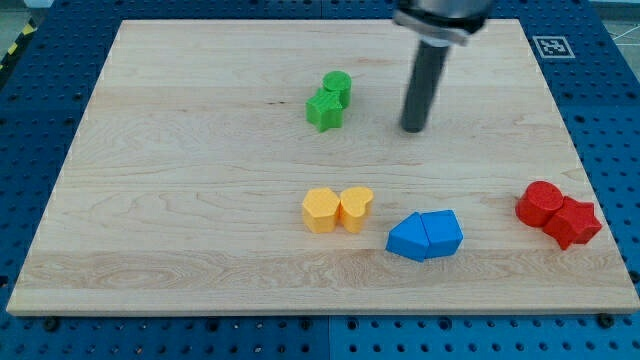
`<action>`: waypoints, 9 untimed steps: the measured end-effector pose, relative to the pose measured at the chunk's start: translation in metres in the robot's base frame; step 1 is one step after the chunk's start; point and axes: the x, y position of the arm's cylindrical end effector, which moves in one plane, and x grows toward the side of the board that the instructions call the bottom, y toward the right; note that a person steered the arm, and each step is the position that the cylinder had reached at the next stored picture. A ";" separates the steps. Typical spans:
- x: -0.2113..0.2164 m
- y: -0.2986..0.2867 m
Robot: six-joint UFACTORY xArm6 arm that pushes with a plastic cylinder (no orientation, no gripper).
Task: Move the green star towards center left
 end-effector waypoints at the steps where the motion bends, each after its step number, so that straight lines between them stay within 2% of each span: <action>1: 0.000 -0.002; 3: 0.000 -0.042; 5: 0.000 -0.054; 8: -0.001 -0.174; 9: -0.001 -0.196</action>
